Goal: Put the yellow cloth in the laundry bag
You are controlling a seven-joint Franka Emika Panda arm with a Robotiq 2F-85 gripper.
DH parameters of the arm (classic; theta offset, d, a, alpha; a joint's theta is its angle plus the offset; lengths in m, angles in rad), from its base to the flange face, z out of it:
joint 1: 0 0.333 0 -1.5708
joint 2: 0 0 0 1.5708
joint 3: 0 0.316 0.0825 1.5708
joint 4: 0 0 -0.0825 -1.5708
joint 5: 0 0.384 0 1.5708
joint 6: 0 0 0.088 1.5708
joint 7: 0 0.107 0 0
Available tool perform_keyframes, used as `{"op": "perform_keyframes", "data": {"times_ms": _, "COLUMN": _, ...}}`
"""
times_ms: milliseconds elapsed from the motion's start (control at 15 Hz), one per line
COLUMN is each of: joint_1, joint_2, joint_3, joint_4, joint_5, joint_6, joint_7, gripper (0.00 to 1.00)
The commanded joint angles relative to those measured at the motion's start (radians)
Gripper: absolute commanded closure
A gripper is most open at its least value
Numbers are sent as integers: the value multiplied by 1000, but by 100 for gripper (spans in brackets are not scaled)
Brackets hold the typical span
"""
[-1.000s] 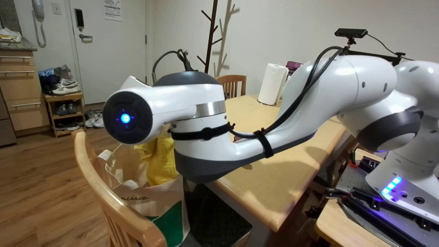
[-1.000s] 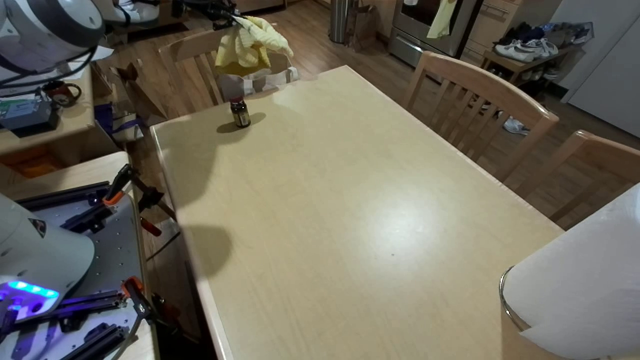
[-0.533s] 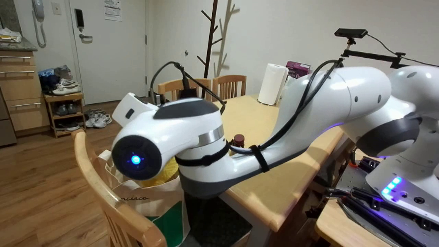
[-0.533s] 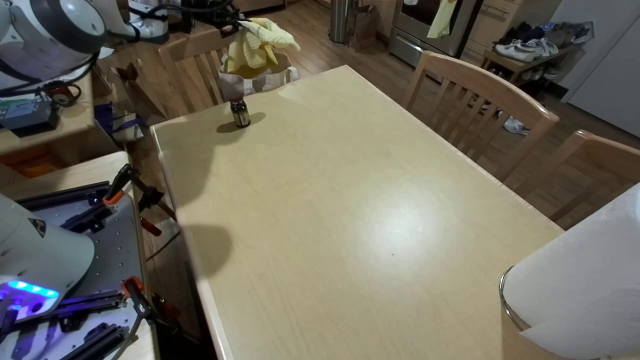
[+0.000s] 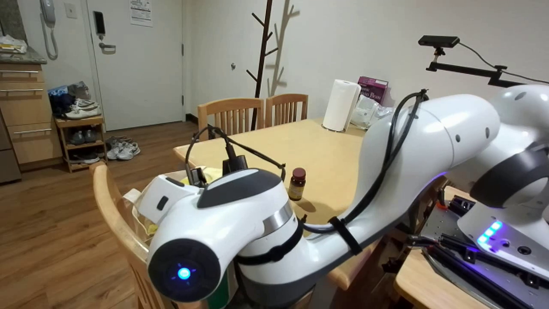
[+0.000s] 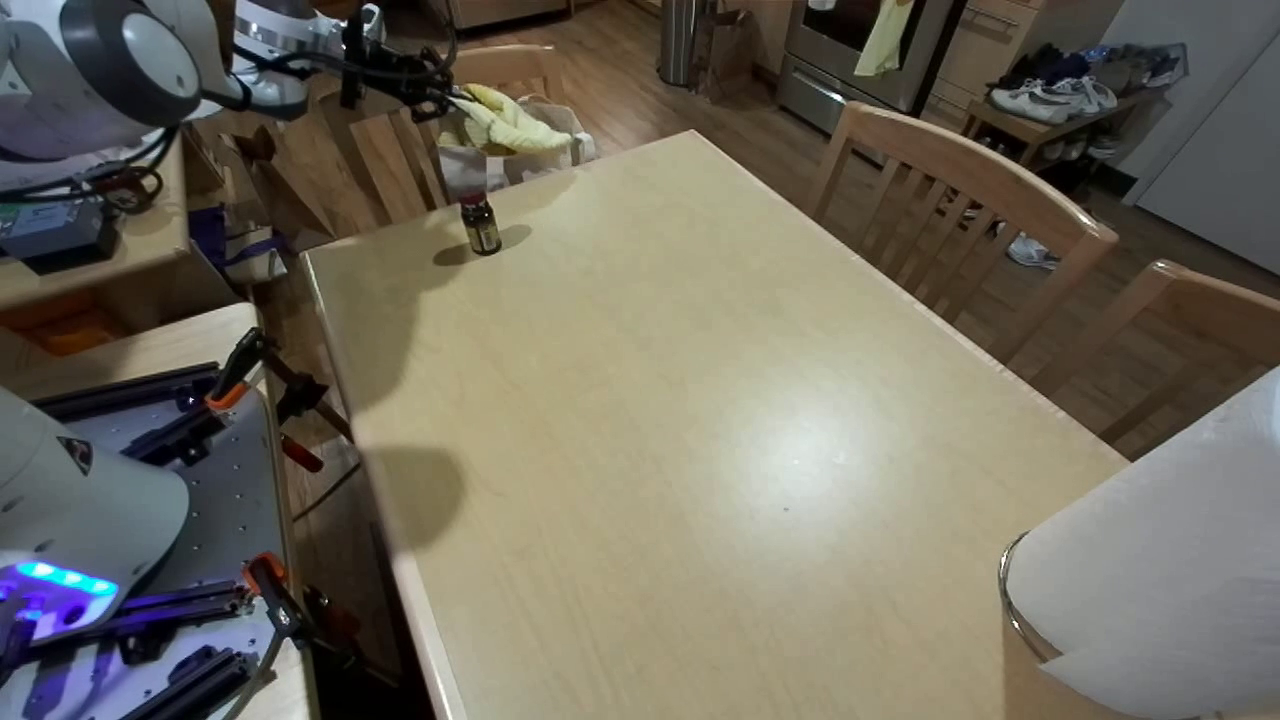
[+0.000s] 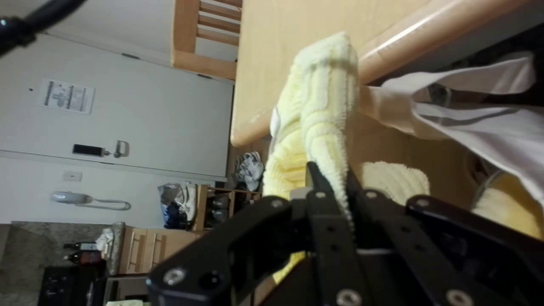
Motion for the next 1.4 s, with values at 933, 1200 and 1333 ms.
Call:
{"op": "perform_keyframes", "data": {"times_ms": 933, "joint_1": -7, "joint_2": -6, "joint_3": 18, "joint_4": 66, "joint_5": 25, "joint_6": -55, "joint_7": -63, "gripper": 39}}
{"op": "perform_keyframes", "data": {"times_ms": 1200, "joint_1": -17, "joint_2": -12, "joint_3": 34, "joint_4": 173, "joint_5": 56, "joint_6": -40, "joint_7": -163, "gripper": 15}}
{"op": "perform_keyframes", "data": {"times_ms": 1333, "joint_1": -16, "joint_2": -85, "joint_3": 54, "joint_4": 117, "joint_5": 106, "joint_6": 13, "joint_7": -203, "gripper": 2}}
